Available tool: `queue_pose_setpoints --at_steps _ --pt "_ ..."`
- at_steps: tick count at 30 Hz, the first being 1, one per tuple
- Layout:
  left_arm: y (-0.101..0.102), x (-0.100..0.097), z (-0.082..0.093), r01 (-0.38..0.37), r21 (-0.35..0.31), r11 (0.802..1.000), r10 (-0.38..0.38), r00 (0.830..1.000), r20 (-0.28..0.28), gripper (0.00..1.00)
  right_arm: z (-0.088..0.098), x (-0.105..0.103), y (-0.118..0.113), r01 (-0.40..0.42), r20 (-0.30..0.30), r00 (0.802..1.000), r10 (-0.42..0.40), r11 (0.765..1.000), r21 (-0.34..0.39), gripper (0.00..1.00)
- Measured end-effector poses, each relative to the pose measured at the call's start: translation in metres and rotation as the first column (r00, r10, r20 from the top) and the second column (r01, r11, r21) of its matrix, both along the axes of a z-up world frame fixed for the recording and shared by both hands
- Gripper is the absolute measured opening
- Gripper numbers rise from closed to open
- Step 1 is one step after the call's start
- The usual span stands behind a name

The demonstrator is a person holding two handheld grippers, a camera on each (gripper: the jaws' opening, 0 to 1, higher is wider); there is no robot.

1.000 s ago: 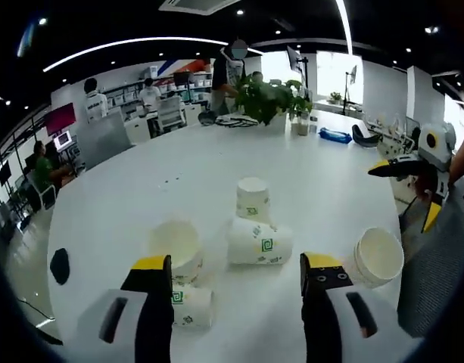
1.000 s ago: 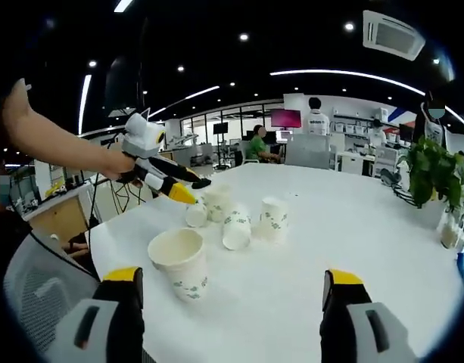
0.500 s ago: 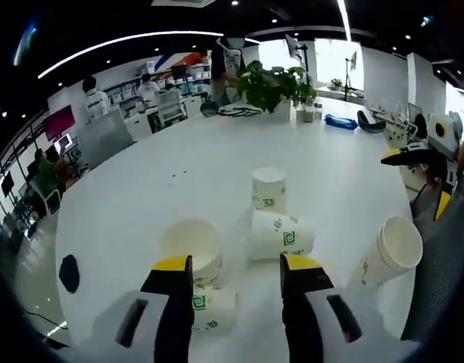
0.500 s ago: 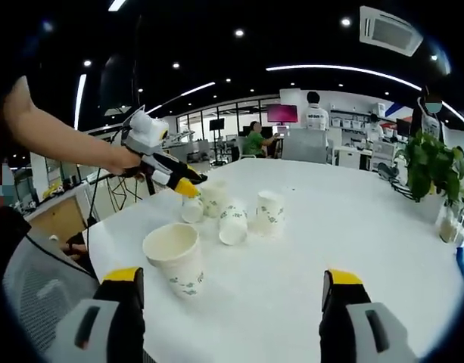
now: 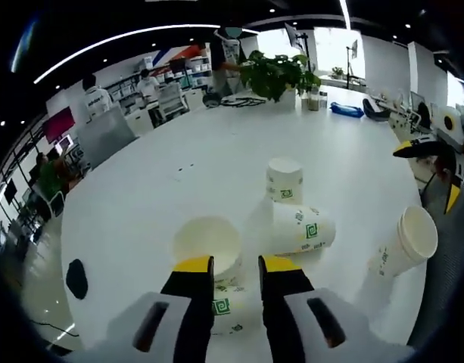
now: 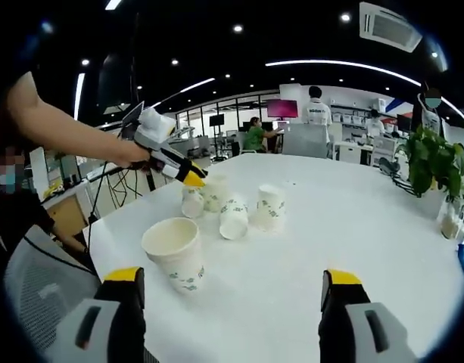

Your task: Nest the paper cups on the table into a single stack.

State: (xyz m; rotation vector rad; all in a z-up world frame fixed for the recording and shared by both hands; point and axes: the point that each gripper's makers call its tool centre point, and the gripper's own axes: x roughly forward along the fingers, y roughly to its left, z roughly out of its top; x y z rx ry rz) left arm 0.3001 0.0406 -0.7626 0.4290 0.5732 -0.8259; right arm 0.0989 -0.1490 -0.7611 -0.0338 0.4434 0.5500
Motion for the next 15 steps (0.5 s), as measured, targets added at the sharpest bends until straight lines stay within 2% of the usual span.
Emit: queue_pose_setpoints --at_steps 2,15 --pt "-0.003 0.004 -0.002 0.011 -0.004 1.0 -0.011 1.0 -0.011 0.19 0.0 0.0 -0.001 0.003 -0.003 1.0 -0.003 1.0 0.0 0.98" --pt "-0.012 0.011 -0.017 0.1 0.099 0.99 -0.096 0.994 -0.043 0.09 -0.002 0.002 -0.006 0.027 -0.012 1.0 -0.027 1.0 0.001 0.96"
